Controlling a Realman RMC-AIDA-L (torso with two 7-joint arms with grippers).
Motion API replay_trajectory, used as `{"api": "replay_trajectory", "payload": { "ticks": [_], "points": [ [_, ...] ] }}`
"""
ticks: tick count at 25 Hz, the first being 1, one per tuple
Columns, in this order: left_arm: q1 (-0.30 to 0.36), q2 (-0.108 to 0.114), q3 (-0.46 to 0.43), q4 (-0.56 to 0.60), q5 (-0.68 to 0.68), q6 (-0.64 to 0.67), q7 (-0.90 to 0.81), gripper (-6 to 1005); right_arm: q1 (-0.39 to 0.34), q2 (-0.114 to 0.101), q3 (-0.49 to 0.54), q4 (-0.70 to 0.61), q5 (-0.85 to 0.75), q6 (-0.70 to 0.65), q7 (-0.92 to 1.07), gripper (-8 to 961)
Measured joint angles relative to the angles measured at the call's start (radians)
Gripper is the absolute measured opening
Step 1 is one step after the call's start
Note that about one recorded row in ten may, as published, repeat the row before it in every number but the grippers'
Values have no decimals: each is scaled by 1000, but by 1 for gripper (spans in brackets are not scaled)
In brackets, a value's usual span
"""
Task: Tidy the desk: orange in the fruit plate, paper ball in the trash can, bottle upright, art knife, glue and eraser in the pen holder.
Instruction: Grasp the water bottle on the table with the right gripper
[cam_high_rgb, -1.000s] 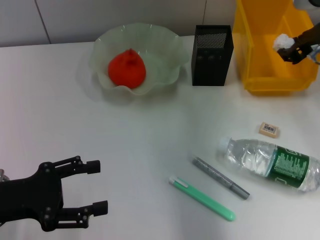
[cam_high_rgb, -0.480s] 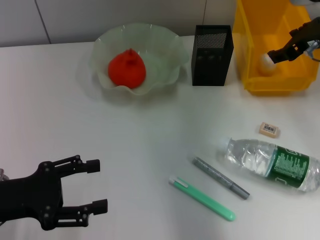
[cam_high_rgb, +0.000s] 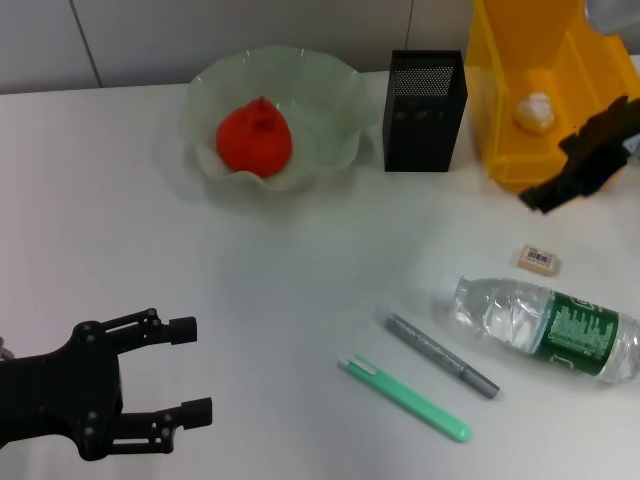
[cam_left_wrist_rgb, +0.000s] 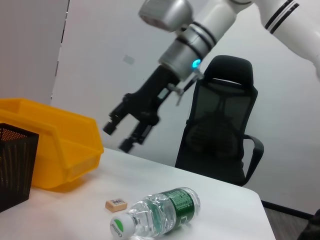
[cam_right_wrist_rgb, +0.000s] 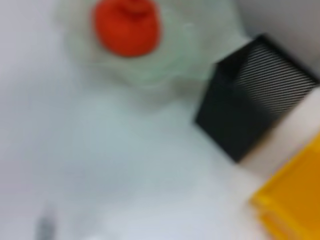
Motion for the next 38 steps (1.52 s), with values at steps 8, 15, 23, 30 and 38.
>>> {"api": "replay_trajectory", "payload": {
  "ticks": [8,15,23,30,38],
  "points": [
    [1,2,-1,1,0,0,0,864,25,-3,-104,-69,-2,-220,-1,824],
    [2,0,-8,3,0,-3,0,864,36,0,-278,-41,-72,-275,24,823],
    [3,1,-10,-1,0,-7,2,864,45,-1,-360,7,-108,-265,38,823],
    [10,1,-13,4,0,-7,4,864,40,2,-415,77,-107,-195,59,824],
    [11,5,-13,3,0,-3,12,864,37,2,-493,141,-105,-111,92,823]
  ]
}}
